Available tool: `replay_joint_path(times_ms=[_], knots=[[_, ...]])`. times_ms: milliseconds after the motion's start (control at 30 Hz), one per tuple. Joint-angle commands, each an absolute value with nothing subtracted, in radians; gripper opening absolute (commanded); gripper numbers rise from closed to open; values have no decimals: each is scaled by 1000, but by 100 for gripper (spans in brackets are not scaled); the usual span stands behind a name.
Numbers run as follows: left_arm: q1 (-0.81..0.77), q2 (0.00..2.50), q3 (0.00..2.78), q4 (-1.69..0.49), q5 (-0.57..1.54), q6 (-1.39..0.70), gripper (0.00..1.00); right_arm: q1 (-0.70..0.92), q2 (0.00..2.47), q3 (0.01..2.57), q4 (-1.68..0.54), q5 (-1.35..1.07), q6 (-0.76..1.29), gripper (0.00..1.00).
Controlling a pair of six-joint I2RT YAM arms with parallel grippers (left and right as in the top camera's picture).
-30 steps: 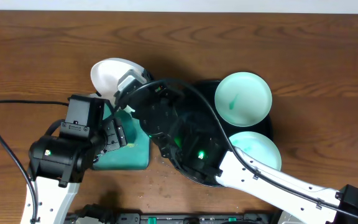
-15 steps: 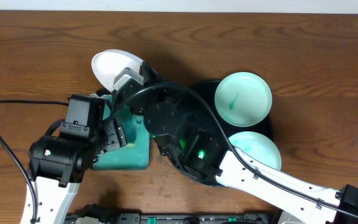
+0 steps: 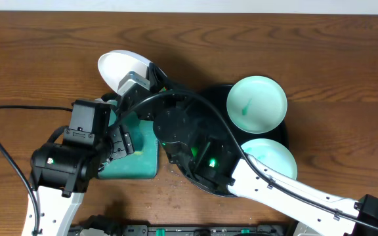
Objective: Clean dirty plates on tray and stack at the side
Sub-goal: 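Lift the cleaned white plate off the black tray with the right gripper, then carry the white plate right and set it down beside the tray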
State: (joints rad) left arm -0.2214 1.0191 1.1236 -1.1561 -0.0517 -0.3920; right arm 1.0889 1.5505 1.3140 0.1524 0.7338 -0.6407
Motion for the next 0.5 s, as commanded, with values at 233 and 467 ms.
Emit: replay_joint_path(times_ms=[233, 467], knots=[[-217, 1019, 1147, -1161, -57, -389, 82, 1101, 1549, 1325, 167, 738, -581, 1], [-217, 1019, 1147, -1161, -57, -389, 82, 1073, 1557, 1325, 109, 730, -436, 1]])
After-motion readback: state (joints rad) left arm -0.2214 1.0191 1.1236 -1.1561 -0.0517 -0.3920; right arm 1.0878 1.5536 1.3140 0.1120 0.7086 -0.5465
